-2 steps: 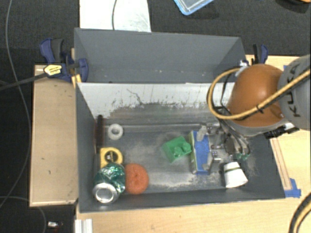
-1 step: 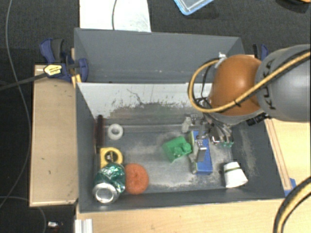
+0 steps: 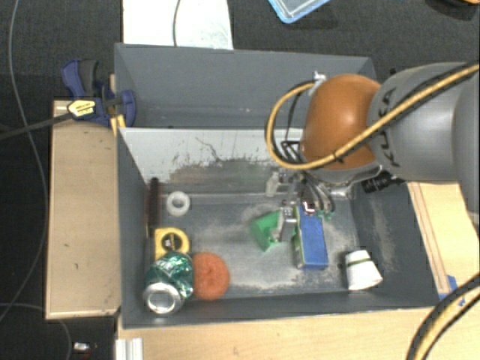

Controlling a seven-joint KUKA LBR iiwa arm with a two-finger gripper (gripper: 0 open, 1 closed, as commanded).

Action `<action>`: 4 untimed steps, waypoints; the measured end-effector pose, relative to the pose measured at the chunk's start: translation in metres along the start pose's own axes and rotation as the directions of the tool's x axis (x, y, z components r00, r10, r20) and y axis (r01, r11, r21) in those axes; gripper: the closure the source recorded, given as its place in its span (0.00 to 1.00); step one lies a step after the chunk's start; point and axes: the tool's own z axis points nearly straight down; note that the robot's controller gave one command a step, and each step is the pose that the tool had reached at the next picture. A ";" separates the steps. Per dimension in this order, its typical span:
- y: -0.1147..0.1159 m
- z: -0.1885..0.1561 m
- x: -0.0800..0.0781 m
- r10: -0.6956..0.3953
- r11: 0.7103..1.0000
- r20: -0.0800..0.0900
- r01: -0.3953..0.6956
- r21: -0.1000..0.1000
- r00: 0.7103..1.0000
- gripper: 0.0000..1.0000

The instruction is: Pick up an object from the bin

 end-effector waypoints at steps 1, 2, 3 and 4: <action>-0.006 0.042 0.003 0.161 0.987 0.001 -0.161 -0.001 0.987 0.00; -0.025 0.061 -0.010 0.068 0.998 0.006 -0.068 -0.003 0.998 0.00; 0.000 0.073 -0.003 0.141 0.990 0.005 -0.141 -0.004 0.990 1.00; 0.000 0.073 -0.003 0.140 0.990 0.005 -0.140 -0.003 0.990 1.00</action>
Offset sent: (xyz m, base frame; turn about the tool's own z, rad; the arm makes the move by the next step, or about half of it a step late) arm 0.0160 -0.0383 -0.0744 0.0448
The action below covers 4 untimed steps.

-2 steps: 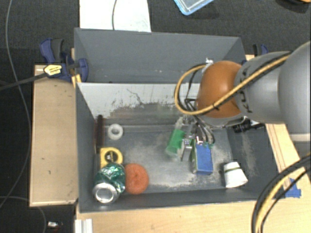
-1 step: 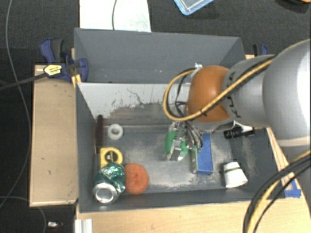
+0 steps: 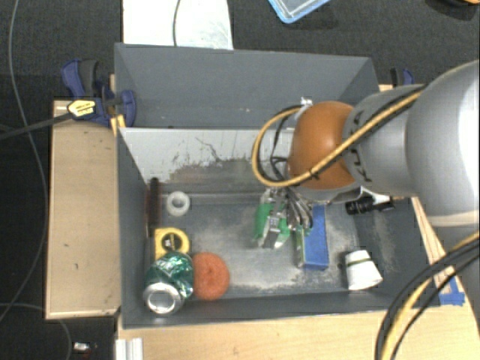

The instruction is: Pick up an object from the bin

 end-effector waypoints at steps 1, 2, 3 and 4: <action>-0.017 -0.003 -0.005 0.042 0.999 0.003 -0.042 -0.001 0.999 1.00; -0.072 0.000 -0.026 0.102 0.995 0.005 -0.102 -0.003 0.995 1.00; -0.058 -0.011 -0.025 0.110 0.994 0.010 -0.109 -0.005 0.994 1.00; -0.054 -0.012 -0.024 0.109 0.994 0.011 -0.109 -0.005 0.994 1.00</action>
Offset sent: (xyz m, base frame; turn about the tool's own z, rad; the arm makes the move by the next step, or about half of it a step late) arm 0.0122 -0.0746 -0.0014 0.1022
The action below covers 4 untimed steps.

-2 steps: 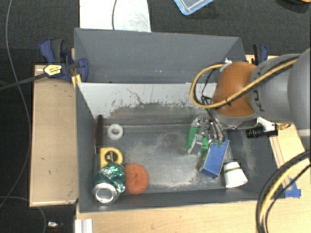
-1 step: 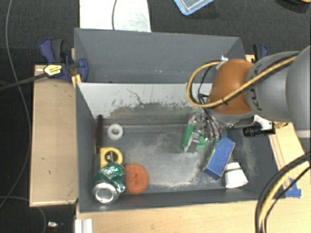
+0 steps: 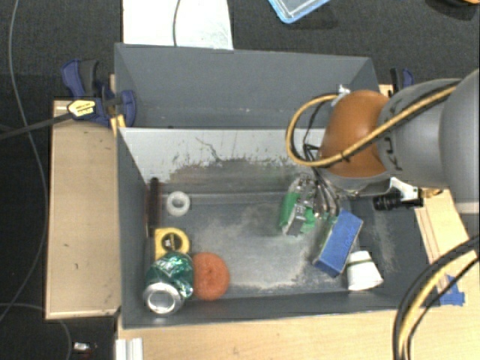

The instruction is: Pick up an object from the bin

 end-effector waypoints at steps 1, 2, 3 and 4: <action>0.000 0.000 0.000 -0.001 1.000 0.000 0.001 0.000 1.000 1.00; 0.000 0.000 0.000 -0.002 1.000 0.000 0.002 0.000 1.000 1.00; 0.000 0.000 0.000 -0.003 1.000 0.000 0.003 0.000 1.000 1.00; 0.000 0.000 0.000 -0.004 1.000 0.000 0.004 0.000 1.000 1.00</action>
Offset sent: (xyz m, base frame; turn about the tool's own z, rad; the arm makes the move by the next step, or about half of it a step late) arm 0.0000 0.0000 0.0000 0.0000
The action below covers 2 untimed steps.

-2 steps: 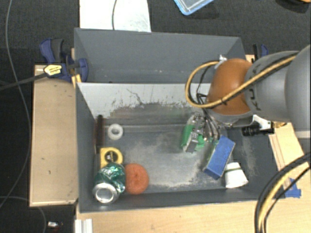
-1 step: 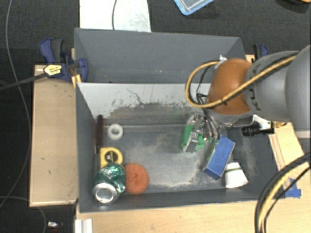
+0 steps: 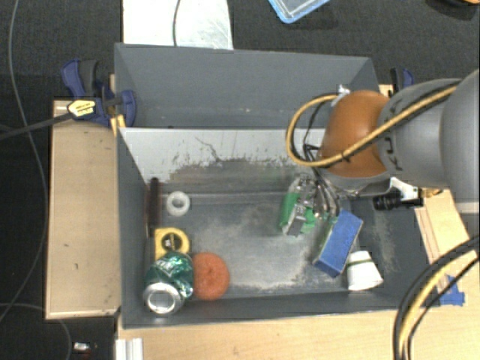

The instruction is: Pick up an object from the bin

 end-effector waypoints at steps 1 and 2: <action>0.000 0.000 0.000 -0.001 1.000 0.000 0.001 0.000 1.000 1.00; 0.000 0.000 0.000 -0.001 1.000 0.000 0.001 0.000 1.000 1.00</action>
Offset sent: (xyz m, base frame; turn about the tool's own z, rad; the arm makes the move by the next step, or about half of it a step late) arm 0.0000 0.0000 0.0000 0.0000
